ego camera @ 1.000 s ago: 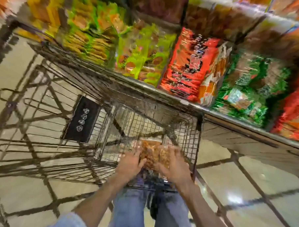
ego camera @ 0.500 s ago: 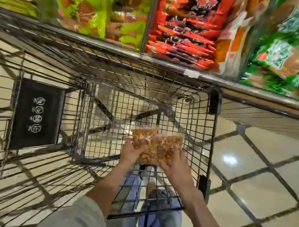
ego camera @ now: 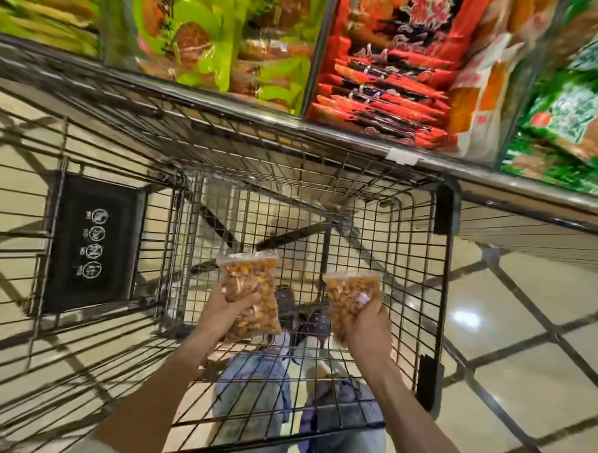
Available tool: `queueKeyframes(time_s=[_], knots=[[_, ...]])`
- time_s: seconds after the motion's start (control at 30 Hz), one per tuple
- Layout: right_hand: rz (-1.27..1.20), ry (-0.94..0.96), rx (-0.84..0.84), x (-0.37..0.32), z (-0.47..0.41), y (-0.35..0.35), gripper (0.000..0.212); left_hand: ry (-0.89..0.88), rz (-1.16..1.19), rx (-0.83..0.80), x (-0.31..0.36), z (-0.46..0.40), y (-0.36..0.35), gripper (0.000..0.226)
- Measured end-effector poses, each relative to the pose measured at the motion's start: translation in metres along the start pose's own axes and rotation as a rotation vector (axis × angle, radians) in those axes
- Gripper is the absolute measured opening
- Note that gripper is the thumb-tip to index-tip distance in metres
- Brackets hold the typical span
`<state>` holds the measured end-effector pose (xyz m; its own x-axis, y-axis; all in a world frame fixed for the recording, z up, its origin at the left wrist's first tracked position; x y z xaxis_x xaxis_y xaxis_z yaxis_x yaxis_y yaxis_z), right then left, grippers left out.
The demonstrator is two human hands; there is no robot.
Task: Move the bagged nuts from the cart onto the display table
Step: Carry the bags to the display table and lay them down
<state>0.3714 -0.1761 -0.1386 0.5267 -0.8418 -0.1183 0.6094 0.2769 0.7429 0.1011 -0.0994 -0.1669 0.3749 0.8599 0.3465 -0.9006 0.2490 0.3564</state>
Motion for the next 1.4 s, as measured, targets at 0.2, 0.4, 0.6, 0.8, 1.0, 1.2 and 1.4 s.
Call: queueKeyframes(time_s=[0.2,0.4,0.6,0.8,1.0,1.2,1.4], knots=[[-0.101,-0.178,-0.003,-0.008,-0.006,-0.014,0.079,0.038,0.079,0.034,-0.014,-0.006,0.022,0.073],[-0.292,-0.232,-0.128,0.033,-0.036,-0.059,0.065,0.018,0.085,-0.016,-0.012,0.001,0.018,0.069],[-0.474,-0.096,-0.158,0.004,-0.001,-0.014,0.034,0.017,0.130,-0.079,0.001,0.014,0.015,0.081],[-0.752,-0.066,-0.208,-0.013,0.036,0.030,0.036,-0.008,0.128,-0.125,0.013,0.039,0.020,0.117],[-0.980,-0.102,-0.220,-0.008,0.099,0.101,0.064,-0.127,0.101,-0.178,0.017,0.082,0.034,0.095],[-1.180,-0.045,-0.163,0.035,0.172,0.163,0.068,-0.365,0.046,-0.323,0.085,0.212,0.032,0.103],[-1.401,-0.011,-0.028,0.090,0.244,0.213,0.057,-0.594,-0.079,-0.476,0.117,0.322,-0.009,0.126]])
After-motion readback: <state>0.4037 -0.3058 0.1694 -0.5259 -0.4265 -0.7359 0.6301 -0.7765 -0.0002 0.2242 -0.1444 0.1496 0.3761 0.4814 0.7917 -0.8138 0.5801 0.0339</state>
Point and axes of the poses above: each hand's wrist, its own z-axis away from the middle knuckle, its own y-axis out of the back of the hand, x = y × z, the point moved 2 cm from there along -z, towards the middle knuckle, and after that the axes turned 9 degrees about x, right-handed, at the moved point
